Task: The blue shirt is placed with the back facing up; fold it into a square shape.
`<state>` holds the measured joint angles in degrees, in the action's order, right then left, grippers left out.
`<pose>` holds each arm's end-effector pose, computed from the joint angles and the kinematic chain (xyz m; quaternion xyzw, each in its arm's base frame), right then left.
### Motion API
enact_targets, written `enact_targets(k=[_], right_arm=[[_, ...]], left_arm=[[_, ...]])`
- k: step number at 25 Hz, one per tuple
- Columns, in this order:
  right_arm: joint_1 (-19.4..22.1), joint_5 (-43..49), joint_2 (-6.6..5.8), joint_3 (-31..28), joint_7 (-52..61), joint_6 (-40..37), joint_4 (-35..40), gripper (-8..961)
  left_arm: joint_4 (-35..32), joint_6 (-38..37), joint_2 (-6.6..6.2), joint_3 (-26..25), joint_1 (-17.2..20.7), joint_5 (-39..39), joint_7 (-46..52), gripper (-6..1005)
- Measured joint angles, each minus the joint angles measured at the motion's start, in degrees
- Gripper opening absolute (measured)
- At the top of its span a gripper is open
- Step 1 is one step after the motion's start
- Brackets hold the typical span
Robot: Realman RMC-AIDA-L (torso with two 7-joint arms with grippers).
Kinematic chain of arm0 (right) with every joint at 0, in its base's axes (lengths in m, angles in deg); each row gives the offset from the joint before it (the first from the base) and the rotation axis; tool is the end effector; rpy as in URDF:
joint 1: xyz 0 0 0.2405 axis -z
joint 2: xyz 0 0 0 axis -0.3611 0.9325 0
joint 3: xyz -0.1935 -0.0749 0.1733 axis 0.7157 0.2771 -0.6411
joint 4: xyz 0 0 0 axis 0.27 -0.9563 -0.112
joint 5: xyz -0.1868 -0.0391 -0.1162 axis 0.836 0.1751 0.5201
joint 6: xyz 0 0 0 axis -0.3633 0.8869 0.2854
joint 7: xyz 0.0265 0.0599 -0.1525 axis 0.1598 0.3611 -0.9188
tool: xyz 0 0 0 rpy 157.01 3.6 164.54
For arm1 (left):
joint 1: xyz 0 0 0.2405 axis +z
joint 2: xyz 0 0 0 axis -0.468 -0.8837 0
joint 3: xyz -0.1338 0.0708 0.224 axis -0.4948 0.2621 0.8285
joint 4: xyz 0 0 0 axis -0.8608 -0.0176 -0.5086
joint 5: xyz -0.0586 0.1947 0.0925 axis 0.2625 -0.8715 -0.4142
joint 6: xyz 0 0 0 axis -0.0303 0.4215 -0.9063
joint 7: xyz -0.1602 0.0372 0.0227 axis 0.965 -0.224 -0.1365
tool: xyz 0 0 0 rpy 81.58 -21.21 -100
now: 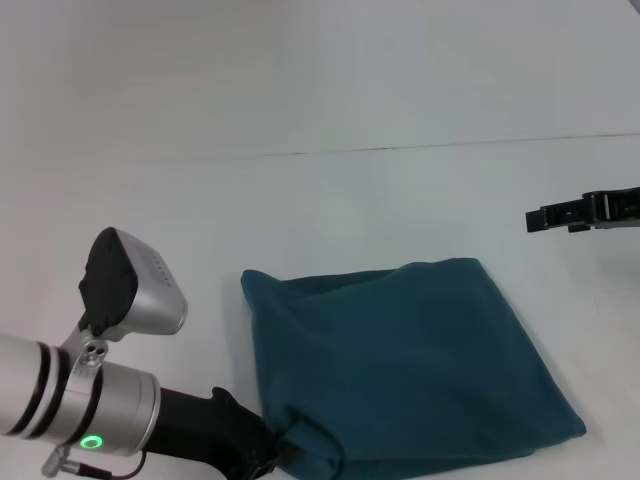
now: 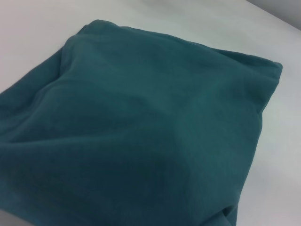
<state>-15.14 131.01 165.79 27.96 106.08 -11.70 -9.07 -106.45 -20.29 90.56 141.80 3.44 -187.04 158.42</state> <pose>0.2820 0.4170 0.0810 -0.7975 0.5404 0.0791 0.2563 -0.2280 0.3240 -0.1028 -0.9654 -0.2586 -0.0106 0.0325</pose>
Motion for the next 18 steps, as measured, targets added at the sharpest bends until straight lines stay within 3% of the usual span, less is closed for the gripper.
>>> enact_targets(k=[3,11,15,18], right_arm=[[-0.3,0.0,-0.02,0.3,0.2,0.1,0.0,782],[-1.7,-0.3,0.14,3.2,-0.1,-3.2,-0.1,778],[-3.9,-2.6,1.22,8.3,-1.1,-7.9,-0.1,758],[-4.8,-4.4,2.00,9.8,-2.1,-8.6,-0.3,690]], left_arm=[[-2.2,-1.0,0.03,-0.4,1.3,0.2,0.0,30],[-5.5,-4.7,0.11,-4.7,3.8,0.8,0.2,30],[-5.2,-4.3,0.10,-5.8,4.2,0.9,-0.1,30],[-5.2,-3.9,0.10,-5.9,4.3,0.9,-0.2,30]])
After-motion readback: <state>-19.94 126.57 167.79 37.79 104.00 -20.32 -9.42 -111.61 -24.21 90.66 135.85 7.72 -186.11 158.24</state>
